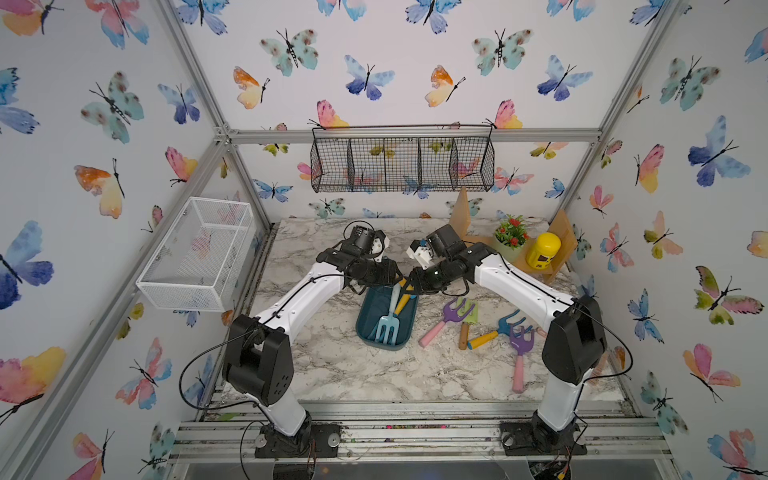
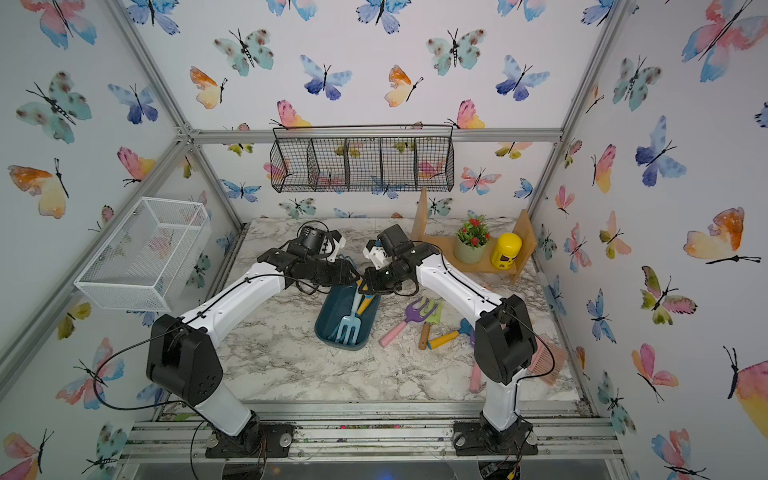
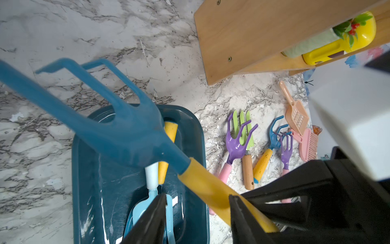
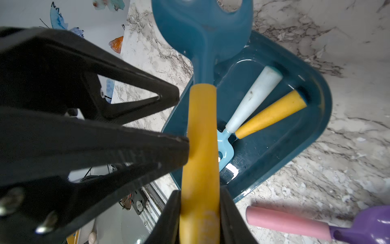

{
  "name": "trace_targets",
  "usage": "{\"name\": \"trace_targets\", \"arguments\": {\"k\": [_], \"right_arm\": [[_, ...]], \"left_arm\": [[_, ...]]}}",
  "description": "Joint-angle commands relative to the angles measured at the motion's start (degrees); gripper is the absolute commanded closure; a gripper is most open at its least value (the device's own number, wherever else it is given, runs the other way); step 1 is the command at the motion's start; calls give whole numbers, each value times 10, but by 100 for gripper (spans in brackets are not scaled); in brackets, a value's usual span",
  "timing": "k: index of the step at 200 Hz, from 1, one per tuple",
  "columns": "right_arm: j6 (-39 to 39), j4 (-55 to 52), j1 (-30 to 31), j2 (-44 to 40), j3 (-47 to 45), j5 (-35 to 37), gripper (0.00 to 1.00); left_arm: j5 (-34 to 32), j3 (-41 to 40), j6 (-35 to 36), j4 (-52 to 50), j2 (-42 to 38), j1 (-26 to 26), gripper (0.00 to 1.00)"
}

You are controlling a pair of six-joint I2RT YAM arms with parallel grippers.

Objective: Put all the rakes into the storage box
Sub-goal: Adjust the rake.

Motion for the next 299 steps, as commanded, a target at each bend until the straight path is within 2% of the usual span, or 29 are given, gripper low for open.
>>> {"name": "trace_targets", "arguments": {"k": [1,20,63,154,174,204,212,231,242,250,283,293,299], "right_arm": [[-16,-12,3,7,20,-10,80],[-19,-15,3,9,24,-10,80],[-21,-17,3,9,35,-14,80],[-22,-18,3,10,51,-33,80],[-22,-20,3,10,59,-32,80],[-23,-20,3,13,68,-32,80],[-22,-18,3,13,68,-31,80],[-21,-14,3,15,68,-33,80],[-21,-15,3,16,69,-34,80],[-21,-14,3,16,70,-34,80],[-22,-12,3,14,68,-35,80],[-21,-12,3,14,67,-34,80],[-21,-12,3,14,67,-33,80]], "left_arm": [[-3,31,18,-17,2,-11,49],[-20,45,33,-30,3,-18,46],[39,8,-9,9,9,-18,45],[45,2,-37,47,44,-18,57],[49,5,-41,49,53,-18,57],[51,-1,-47,51,55,-18,40],[74,-3,-52,54,55,-18,36],[81,-11,-60,61,53,-18,33],[81,-12,-63,66,54,-17,37],[80,-13,-66,69,55,-17,44],[82,-12,-82,82,65,-18,84],[85,-11,-86,85,68,-17,99],[85,-10,-88,86,70,-17,100]]}}
